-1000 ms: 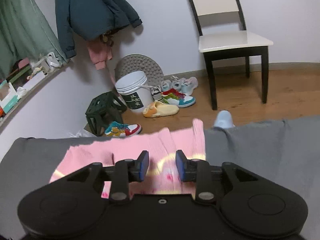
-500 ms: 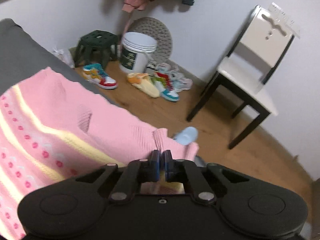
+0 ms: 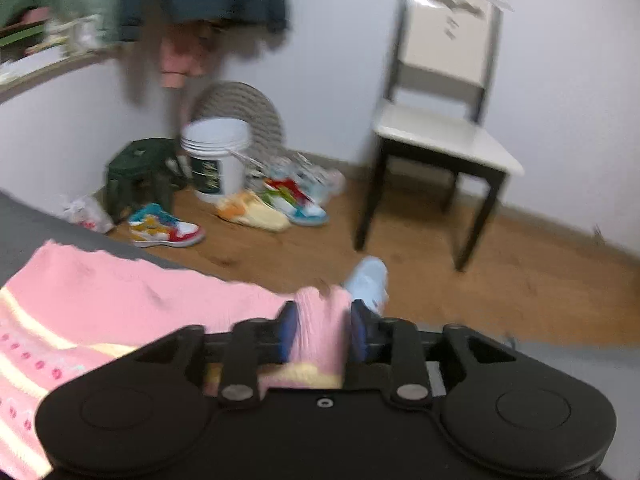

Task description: Fold clothes

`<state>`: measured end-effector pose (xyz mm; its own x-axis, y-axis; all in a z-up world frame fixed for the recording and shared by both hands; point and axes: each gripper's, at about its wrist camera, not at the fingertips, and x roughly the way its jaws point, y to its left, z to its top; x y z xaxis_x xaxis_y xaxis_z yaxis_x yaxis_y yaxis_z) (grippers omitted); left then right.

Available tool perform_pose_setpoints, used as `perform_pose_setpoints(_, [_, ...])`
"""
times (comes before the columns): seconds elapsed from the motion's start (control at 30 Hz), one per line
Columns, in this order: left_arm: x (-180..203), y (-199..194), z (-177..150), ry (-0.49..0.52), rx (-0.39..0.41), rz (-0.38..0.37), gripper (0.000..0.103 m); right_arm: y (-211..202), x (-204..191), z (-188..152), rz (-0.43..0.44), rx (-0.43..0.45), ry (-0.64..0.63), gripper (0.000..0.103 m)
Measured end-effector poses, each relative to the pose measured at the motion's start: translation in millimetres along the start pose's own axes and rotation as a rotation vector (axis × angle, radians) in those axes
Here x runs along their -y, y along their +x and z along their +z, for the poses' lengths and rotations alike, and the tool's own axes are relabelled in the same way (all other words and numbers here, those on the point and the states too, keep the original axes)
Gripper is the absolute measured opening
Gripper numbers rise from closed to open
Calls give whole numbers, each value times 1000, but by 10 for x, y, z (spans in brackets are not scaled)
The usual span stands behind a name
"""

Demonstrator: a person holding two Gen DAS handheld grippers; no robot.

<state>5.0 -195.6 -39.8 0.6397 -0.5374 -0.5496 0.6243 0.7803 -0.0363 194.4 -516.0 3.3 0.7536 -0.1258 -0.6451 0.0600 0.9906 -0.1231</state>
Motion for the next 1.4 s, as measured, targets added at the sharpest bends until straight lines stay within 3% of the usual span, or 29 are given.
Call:
perform_pose_setpoints(0.13, [3,1,4,0,0,0,103,107,-57,51,29,-37,-51,26])
perform_pose_setpoints(0.17, [3,1,4,0,0,0,103,116,-69,62,41,-40,-52,6])
perform_pose_setpoints(0.23, [4,1,4,-1,0,0,103,99,-152,89,34,-28,-101,4])
perform_pose_setpoints(0.27, [5,1,5,-1,-1,-1,103,55,-213,109,28,-2,-147,4])
perform_pose_setpoints(0.37, [-3,-5,1,-4,0,-3,103,-222,-302,133,-30,219,-233,4])
perform_pose_setpoints(0.43, [-6,-11,-7,-5,2,-3,103,-237,-204,139,-63,241,-183,4])
perform_pose_setpoints(0.53, [-14,-12,-11,-7,2,-5,103,-16,7,34,-84,127,-69,4])
perform_pose_setpoints(0.6, [-16,-13,-12,-7,2,-5,103,132,126,-74,-73,54,2,4])
perform_pose_setpoints(0.7, [-20,-14,-14,-9,1,-6,103,145,294,-131,-5,64,143,6])
perform_pose_setpoints(0.73, [-24,-11,-19,-8,2,-6,103,135,344,-111,19,63,174,9])
perform_pose_setpoints(0.77, [-24,-9,-19,-8,2,-6,103,92,355,-83,32,78,170,23])
perform_pose_setpoints(0.8, [-24,-7,-18,-8,2,-6,103,36,349,-51,40,99,151,30])
perform_pose_setpoints(0.83, [-28,-5,-18,-8,0,-6,103,-20,343,-19,49,120,133,30])
perform_pose_setpoints(0.9, [-30,-7,-17,-9,0,-6,103,-156,263,104,154,158,80,31])
perform_pose_setpoints(1.0, [-25,-1,8,-10,-1,-6,103,-220,-101,303,325,108,-116,31])
perform_pose_setpoints(1.07, [-26,1,20,-10,-2,-5,103,-147,-503,359,317,24,-343,31])
perform_pose_setpoints(1.2, [-20,-4,12,-10,-1,-5,103,43,-898,346,315,-47,-557,30])
perform_pose_setpoints(1.37, [-18,-4,0,-10,1,-4,103,253,-993,315,318,-90,-625,29])
perform_pose_setpoints(1.4, [-18,-4,-2,-10,1,-4,103,260,-999,317,324,-89,-610,16])
